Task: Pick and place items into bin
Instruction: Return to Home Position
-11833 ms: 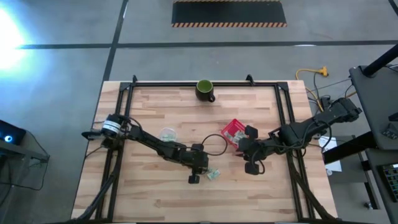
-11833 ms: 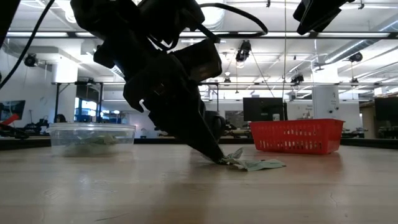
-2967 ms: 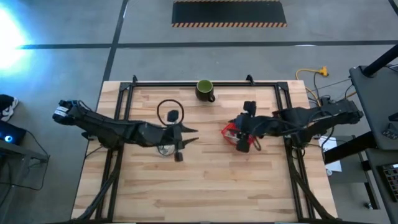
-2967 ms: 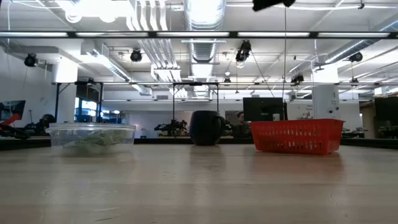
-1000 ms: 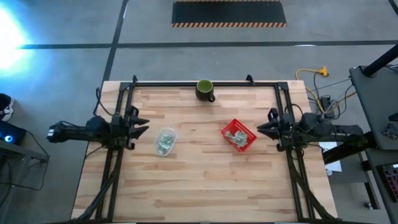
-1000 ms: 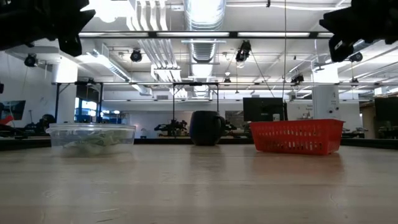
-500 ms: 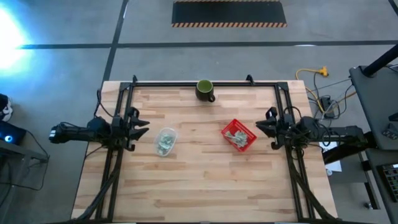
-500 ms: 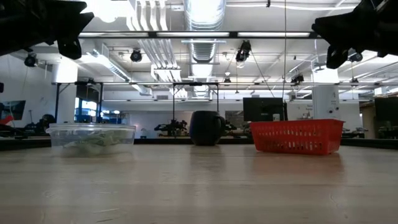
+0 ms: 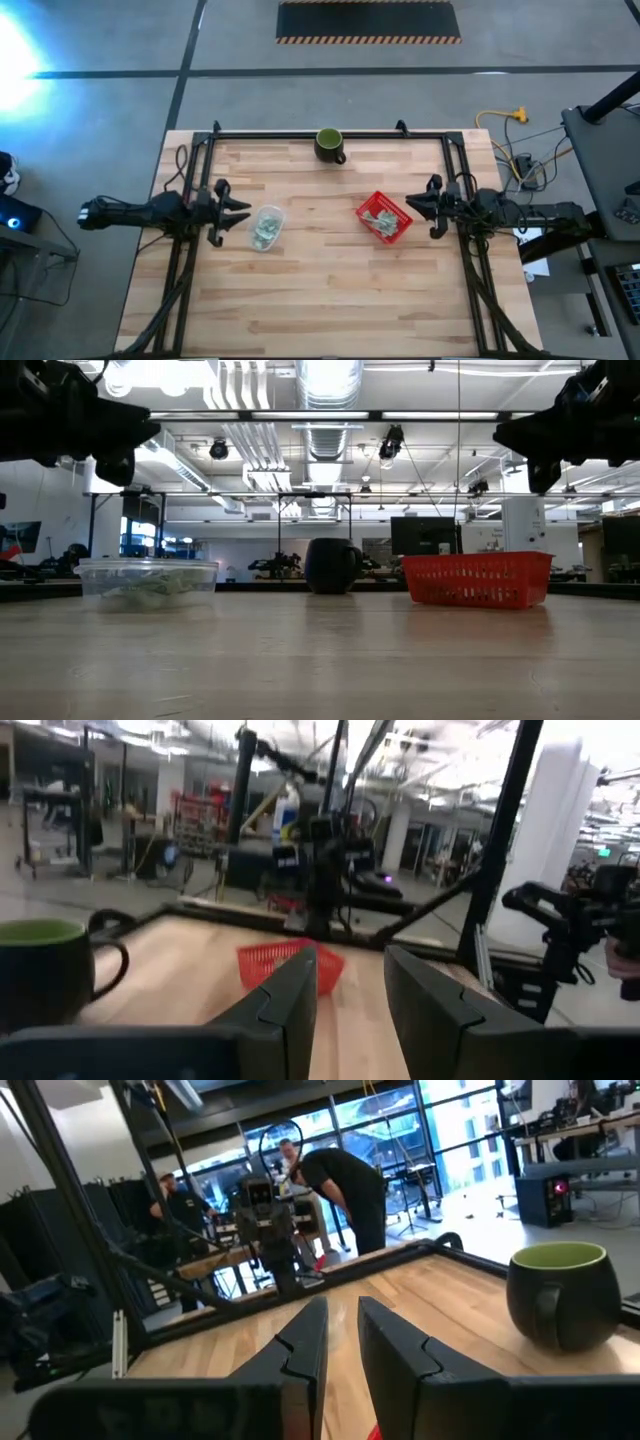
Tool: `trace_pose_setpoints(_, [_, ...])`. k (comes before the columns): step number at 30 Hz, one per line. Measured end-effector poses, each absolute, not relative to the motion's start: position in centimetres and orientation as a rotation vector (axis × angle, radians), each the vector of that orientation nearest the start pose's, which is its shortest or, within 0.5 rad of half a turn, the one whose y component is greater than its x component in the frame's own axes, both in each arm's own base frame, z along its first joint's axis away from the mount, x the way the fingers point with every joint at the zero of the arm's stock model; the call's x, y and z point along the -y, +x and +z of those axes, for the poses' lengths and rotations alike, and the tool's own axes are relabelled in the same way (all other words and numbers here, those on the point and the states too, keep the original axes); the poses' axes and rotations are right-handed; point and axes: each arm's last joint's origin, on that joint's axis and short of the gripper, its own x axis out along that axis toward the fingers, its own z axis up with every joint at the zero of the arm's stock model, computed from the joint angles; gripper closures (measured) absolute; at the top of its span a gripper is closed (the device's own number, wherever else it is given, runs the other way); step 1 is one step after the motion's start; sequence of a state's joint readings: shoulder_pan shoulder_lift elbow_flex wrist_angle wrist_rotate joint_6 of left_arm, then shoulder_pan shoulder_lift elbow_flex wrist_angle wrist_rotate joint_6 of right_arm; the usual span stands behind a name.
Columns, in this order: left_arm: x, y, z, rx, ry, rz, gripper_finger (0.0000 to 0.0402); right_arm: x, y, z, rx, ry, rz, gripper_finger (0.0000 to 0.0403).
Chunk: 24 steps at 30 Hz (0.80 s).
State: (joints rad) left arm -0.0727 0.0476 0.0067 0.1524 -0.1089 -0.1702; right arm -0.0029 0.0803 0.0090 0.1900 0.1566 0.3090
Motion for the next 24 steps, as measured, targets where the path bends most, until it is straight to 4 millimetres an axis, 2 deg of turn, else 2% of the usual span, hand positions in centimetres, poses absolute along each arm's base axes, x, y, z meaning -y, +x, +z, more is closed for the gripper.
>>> trace_pose_setpoints(6, [0.4,10.1,17.5,0.093,-0.184,0.028,0.0299,0.5,10.1,17.5,0.106,0.307,-0.146,0.0351])
trace_pose_setpoints(11, [0.4,10.1,17.4,0.081,-0.186,0.029,0.0299,0.5,10.2,16.3,-0.01,0.394,-0.165,0.0351])
trace_pose_setpoints(24, [0.4,10.2,16.7,0.013,-0.205,0.03,0.0299,0.4,10.3,16.2,-0.02,0.404,-0.163,0.0351])
